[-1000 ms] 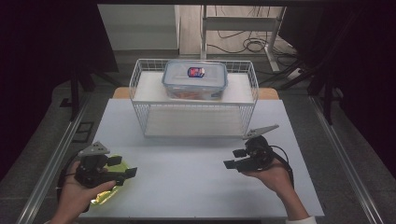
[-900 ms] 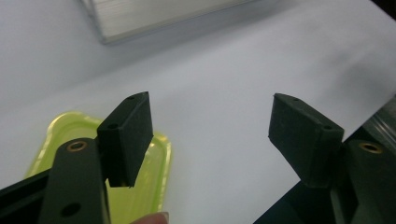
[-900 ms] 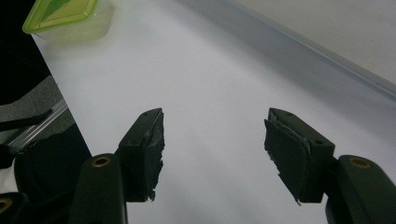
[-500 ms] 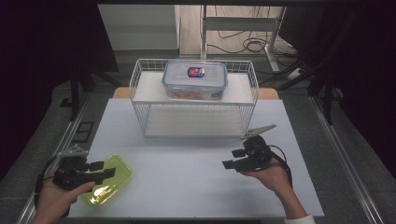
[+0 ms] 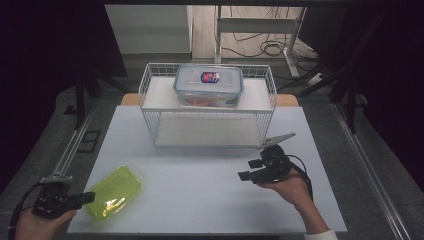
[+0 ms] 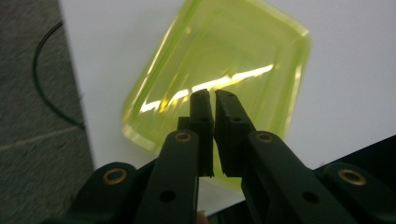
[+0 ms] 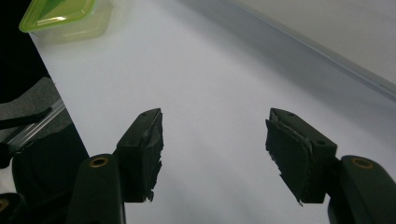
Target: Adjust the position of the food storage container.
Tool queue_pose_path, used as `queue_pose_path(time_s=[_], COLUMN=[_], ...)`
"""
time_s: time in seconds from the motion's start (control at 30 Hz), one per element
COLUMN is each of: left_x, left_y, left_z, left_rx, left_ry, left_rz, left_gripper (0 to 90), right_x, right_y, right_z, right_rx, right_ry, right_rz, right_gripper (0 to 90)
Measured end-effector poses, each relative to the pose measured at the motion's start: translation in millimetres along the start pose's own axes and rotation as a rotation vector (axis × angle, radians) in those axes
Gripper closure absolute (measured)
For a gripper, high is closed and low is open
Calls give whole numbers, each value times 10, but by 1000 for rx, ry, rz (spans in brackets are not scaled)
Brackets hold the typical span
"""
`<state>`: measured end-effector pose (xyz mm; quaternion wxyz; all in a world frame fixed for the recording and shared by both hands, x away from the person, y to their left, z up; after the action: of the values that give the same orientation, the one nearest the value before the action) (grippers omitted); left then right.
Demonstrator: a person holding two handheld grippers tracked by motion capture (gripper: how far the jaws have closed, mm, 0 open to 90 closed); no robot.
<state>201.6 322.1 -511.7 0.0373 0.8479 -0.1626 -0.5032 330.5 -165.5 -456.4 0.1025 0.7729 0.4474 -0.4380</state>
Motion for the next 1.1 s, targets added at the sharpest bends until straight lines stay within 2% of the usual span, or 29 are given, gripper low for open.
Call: queue_pose_path(time_s=[0.07, 0.17, 0.23, 0.27, 0.43, 0.6, 0.87, 0.9, 1.1], left_x=[-22, -31, -15, 3, 45, 171, 239, 282, 390], left_y=[-67, -131, -147, -163, -243, -289, -336, -355, -371], left_z=[87, 222, 295, 336, 386, 334, 164, 97, -82], left_rx=[-19, -47, -54, -56, -71, -77, -71, -71, -67], left_ry=[-12, -33, -56, -76, -121, -151, -166, -174, -185], left_rz=[-19, -22, -22, -37, -81, -65, -65, -61, -57], left_gripper=[879, 896, 900, 900, 900, 900, 900, 900, 900], right_x=[-13, -23, -18, -13, 16, 21, 7, 10, 3], right_y=[6, 20, 31, 36, 44, 43, 68, 74, 77], right_z=[-1, -2, 4, 6, 5, 2, 17, 19, 19], right_rx=[2, 5, 9, 10, 10, 9, 18, 18, 19], right_ry=[3, 8, 5, 4, -3, -4, -1, -2, -2], right_rz=[-1, 1, 5, 6, 5, 4, 6, 8, 9], right_gripper=[366, 366, 365, 365, 363, 362, 361, 360, 361])
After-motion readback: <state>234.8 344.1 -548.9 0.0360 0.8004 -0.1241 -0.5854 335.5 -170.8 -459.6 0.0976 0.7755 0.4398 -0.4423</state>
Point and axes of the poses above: each handheld gripper's, and its own axes: x roughly forward along the jaws, z roughly out of its underside, y roughly to its right, the point moved 6 cm from there along x, roughly forward along the jaws, and after that the axes turned 2 degrees about -y, right-handed, at the moved point
